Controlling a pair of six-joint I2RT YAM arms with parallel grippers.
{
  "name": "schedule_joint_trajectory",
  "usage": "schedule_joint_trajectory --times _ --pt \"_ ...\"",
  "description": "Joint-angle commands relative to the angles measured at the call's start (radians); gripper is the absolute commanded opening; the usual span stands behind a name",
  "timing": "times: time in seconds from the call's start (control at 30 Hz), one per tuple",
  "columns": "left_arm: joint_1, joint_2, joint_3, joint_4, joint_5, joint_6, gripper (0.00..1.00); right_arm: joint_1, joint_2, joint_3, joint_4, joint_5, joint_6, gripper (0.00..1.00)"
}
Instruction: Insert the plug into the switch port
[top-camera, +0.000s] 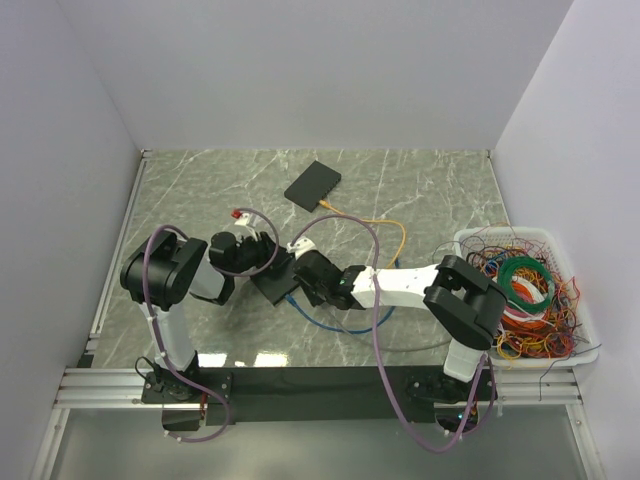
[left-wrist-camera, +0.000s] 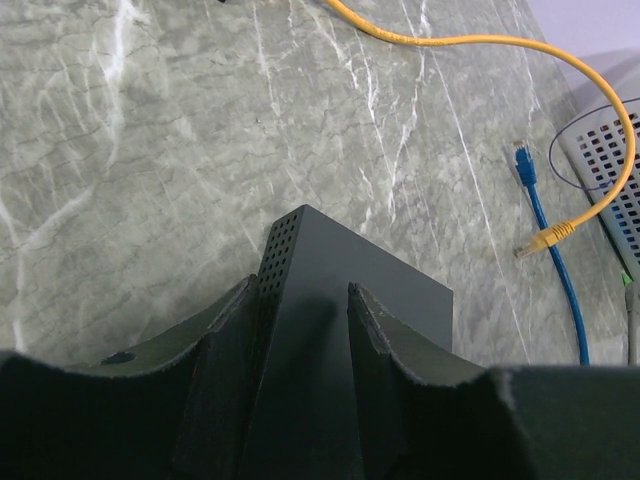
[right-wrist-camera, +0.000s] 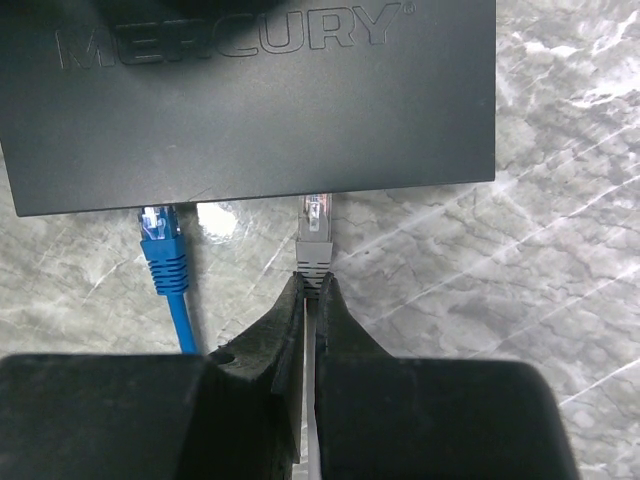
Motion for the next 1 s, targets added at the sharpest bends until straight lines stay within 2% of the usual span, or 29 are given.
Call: schedule_joint_trajectory --times 0.0,0.73,0.93,0.97 --pt "-0.039 0.017 0.013 -0.029 0.121 0.009 0.46 -0.002 -0.044 0.067 0.085 0.063 -0.025 0.0" --pt "-0.042 0.07 0.036 -0.009 0.145 -0.002 0.4 -0.015 0.026 0.102 0.096 0.041 -0.025 0.0" --pt "-0.042 0.08 0.03 0.011 0.144 -0.01 0.26 -0.022 0.042 0.093 0.116 0.032 -0.013 0.0" --pt "-0.042 0.081 0.029 0.017 0.142 -0.011 0.18 -0.023 0.042 0.093 0.116 0.032 -0.011 0.0"
